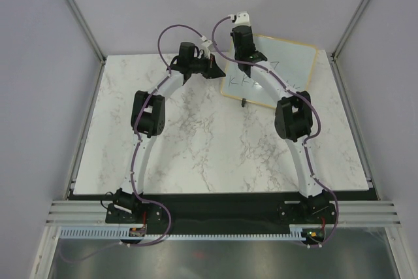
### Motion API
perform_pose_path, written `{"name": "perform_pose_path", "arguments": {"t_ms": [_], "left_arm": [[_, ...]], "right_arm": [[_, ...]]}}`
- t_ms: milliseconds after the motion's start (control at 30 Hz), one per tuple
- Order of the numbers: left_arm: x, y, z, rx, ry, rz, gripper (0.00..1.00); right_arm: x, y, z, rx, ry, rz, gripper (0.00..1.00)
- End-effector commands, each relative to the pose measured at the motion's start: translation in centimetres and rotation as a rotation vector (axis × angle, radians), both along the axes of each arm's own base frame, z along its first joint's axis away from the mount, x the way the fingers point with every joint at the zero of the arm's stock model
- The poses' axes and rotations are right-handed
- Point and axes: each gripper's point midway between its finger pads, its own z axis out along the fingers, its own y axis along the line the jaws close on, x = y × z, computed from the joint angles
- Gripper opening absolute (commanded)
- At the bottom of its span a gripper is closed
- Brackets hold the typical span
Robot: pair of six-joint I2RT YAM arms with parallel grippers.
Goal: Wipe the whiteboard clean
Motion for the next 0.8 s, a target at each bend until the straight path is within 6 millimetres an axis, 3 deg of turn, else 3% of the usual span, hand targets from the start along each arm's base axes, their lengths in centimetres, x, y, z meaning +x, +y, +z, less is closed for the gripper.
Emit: {"name": "perform_pose_path", "arguments": {"t_ms": [0,67,233,333,400,433,600,700,733,767], "left_arm": [[-0.4,-0.9,3.5,0.01,-0.106,-0.029,0.02],[-0.3,-0.8,3.6,0.011,-0.11,-0.029,0.02],[-0.3,-0.7,3.3,0.014,-0.105,-0.029,0.02],[-0.3,-0.7,3.1,0.018,-0.108,-0.029,0.02],[-0.3,-0.8,3.1,0.019,-0.11,-0.029,0.02],[-0.2,-0.7,3.1,0.019,-0.11,-0.028,0.02],[-0.3,-0.6,3.0,0.024,-0.109,-0.026,0.02],[-0.3,-0.6,3.1,0.028,-0.113,-0.029,0.02],[-0.3,-0.6,3.0,0.03,-0.113,-0.028,0.02],[-0.4,-0.7,3.0,0.032,-0.114,-0.031,0.02]], "right_arm": [[0.6,3.7,-2.0,0.028,0.016,0.104,0.0],[1.1,3.9,-2.3,0.032,0.009,0.101,0.0],[2.6,2.8,-1.0,-0.001,-0.059,0.046,0.0],[2.6,2.2,1.2,0.018,-0.098,0.037,0.0],[2.2,1.9,0.1,0.013,-0.066,0.033,0.0],[1.8,1.7,0.5,0.014,-0.062,0.032,0.0],[-0.8,1.0,-4.4,-0.026,0.149,0.028,0.0],[-2.8,0.5,-5.9,-0.026,0.235,0.024,0.0],[-3.4,0.2,-4.6,-0.017,0.226,0.02,0.0],[-4.2,-0.1,-5.6,-0.025,0.256,0.016,0.0]]}}
